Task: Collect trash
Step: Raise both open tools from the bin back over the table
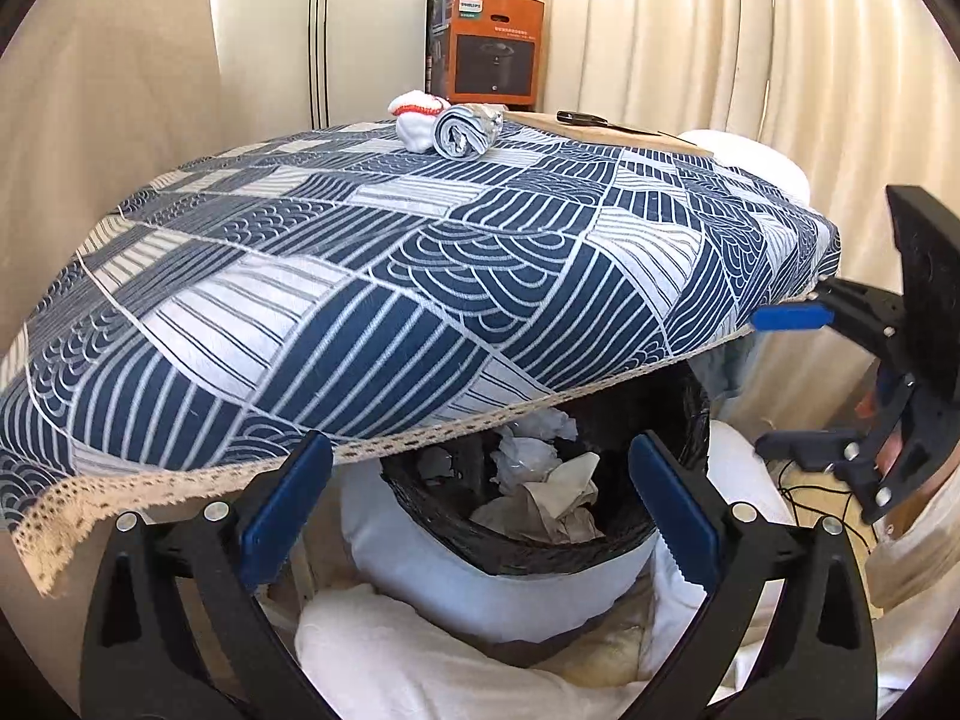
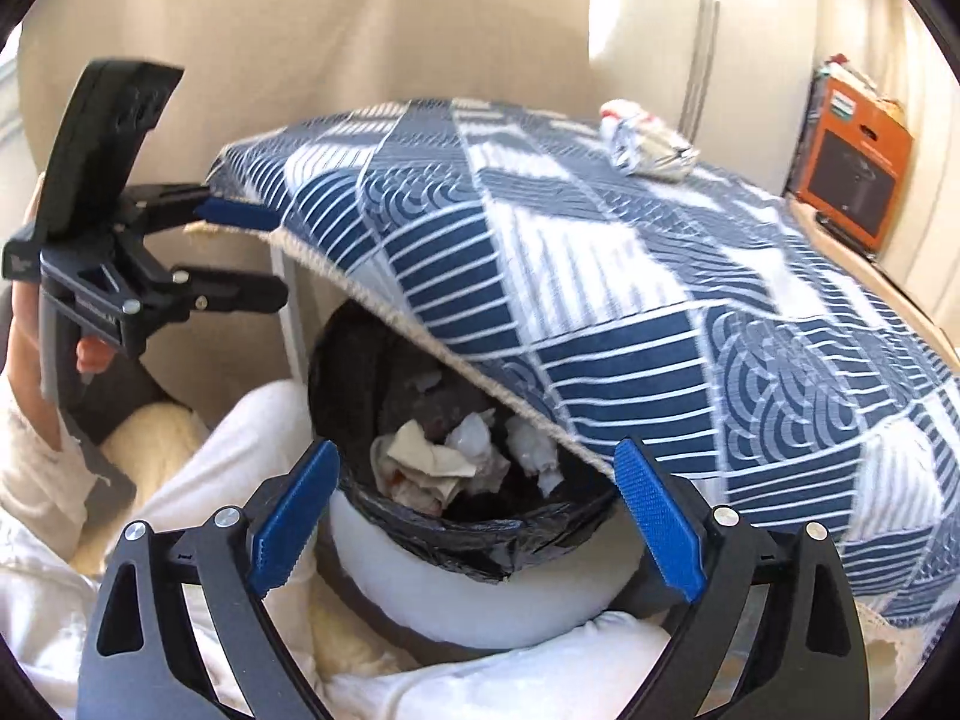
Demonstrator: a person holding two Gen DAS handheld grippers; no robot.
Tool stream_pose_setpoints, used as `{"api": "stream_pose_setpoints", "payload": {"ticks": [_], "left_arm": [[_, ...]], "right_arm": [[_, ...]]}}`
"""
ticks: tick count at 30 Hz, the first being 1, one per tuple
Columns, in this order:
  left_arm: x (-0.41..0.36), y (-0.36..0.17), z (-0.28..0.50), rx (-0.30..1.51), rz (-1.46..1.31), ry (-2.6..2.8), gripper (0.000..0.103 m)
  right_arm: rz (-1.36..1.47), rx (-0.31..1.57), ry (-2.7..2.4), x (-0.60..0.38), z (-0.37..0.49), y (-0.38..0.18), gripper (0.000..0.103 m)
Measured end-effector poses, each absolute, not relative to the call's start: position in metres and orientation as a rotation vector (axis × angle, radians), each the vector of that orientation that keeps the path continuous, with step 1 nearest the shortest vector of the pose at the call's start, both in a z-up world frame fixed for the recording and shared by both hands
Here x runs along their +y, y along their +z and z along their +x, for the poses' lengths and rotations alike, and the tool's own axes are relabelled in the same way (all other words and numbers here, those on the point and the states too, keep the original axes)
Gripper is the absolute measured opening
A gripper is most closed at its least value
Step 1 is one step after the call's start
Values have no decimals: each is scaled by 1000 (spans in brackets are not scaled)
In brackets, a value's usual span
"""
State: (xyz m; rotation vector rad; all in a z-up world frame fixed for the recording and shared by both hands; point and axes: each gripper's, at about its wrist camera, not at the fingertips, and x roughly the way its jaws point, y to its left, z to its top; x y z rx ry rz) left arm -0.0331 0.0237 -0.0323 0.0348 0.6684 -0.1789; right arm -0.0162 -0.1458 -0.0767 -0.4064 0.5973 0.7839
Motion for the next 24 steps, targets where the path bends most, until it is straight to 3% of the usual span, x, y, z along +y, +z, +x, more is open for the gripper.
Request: {"api": "stream_pose_setpoints", "payload": {"ticks": [24], "left_arm": [[37, 25, 43, 663, 71, -184, 97]], "right_arm": [[-349, 538, 681, -143, 61, 2, 93]]}}
